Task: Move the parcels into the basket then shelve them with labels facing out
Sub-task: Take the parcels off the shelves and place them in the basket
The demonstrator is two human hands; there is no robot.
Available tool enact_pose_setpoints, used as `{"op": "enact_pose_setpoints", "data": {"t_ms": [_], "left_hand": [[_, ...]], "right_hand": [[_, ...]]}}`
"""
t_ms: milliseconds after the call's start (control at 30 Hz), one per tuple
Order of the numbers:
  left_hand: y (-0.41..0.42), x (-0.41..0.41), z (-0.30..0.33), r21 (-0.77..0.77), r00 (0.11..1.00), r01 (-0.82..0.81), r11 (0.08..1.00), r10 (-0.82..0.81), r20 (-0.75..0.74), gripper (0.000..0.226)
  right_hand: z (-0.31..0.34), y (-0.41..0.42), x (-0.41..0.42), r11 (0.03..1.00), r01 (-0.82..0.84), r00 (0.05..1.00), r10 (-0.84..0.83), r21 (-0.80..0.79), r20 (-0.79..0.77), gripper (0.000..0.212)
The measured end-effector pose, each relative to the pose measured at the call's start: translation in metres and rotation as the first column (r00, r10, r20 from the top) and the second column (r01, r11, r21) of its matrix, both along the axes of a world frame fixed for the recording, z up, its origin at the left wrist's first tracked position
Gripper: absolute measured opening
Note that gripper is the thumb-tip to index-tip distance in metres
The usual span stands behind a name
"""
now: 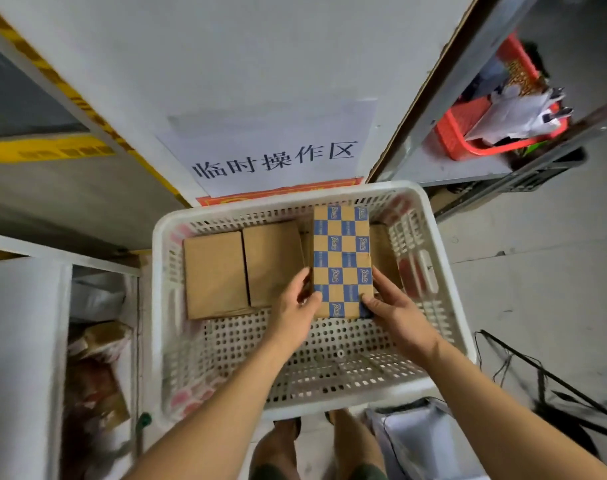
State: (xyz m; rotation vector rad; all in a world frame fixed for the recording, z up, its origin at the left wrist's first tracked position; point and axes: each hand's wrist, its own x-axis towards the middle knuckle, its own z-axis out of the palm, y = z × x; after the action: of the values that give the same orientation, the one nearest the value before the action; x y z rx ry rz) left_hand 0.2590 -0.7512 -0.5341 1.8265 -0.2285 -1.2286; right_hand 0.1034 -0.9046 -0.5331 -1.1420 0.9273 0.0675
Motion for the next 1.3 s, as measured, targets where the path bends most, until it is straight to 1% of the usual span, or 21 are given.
{"op": "enact_pose_setpoints", "data": {"t_ms": [67,167,400,500,600,700,767,867,933,1000,1067,1167,1300], "left_hand": [[-0.01,-0.003,-0.024,0.048,1.0,-0.007,0.999,0.006,0.013,0.06],[-0.022,-0.005,-0.051,0.154,0.997,-0.034,0.987,0.023,0.071,0.058],[-0.037,0.003,-0.104,0.267,0.974,-0.103,0.958,0.042,0.222,0.053],[-0.041,0.003,-0.117,0.289,0.943,-0.11,0.951,0.008,0.332,0.053],[-0.043,0.003,-0.125,0.3,0.891,-0.119,0.947,-0.031,0.452,0.048],[-0.043,-0.001,-0.127,0.294,0.834,-0.121,0.948,-0.063,0.548,0.049],[-0.044,-0.001,-0.123,0.291,0.822,-0.118,0.949,-0.071,0.565,0.051],[-0.047,0.002,-0.116,0.313,0.838,-0.106,0.944,-0.084,0.539,0.051],[-0.048,0.006,-0.106,0.306,0.879,-0.079,0.949,-0.078,0.471,0.049],[-0.042,0.012,-0.09,0.273,0.923,-0.041,0.961,-0.068,0.378,0.044],[-0.027,0.018,-0.07,0.264,0.939,-0.01,0.965,-0.082,0.335,0.038],[0.004,0.027,-0.036,0.276,0.917,0.014,0.961,-0.122,0.379,0.03],[0.052,0.043,0.029,0.266,0.863,0.02,0.964,-0.151,0.483,0.032]], "right_hand": [[-0.023,-0.011,0.001,1.0,-0.001,0.999,0.001,0.001,-0.033,0.063],[-0.055,-0.025,0.006,1.0,-0.016,0.996,0.017,0.003,-0.083,0.064],[-0.12,-0.037,0.026,0.998,-0.069,0.988,0.069,0.01,-0.141,0.062],[-0.137,-0.035,0.022,0.995,-0.1,0.979,0.094,-0.023,-0.182,0.061],[-0.146,-0.028,0.021,0.987,-0.133,0.971,0.111,-0.092,-0.211,0.062],[-0.147,-0.021,0.023,0.984,-0.114,0.974,0.085,-0.134,-0.208,0.063],[-0.141,-0.018,0.026,0.98,-0.095,0.978,0.06,-0.174,-0.199,0.064],[-0.128,-0.017,0.029,0.967,-0.12,0.97,0.067,-0.223,-0.234,0.064],[-0.114,-0.017,0.032,0.956,-0.163,0.959,0.095,-0.244,-0.269,0.063],[-0.091,-0.015,0.038,0.928,-0.223,0.944,0.13,-0.299,-0.304,0.064],[-0.064,-0.009,0.043,0.889,-0.268,0.937,0.15,-0.372,-0.316,0.063],[-0.024,0.005,0.05,0.823,-0.335,0.932,0.215,-0.459,-0.293,0.057],[0.041,0.03,0.07,0.734,-0.439,0.898,0.332,-0.518,-0.29,0.048]]}}
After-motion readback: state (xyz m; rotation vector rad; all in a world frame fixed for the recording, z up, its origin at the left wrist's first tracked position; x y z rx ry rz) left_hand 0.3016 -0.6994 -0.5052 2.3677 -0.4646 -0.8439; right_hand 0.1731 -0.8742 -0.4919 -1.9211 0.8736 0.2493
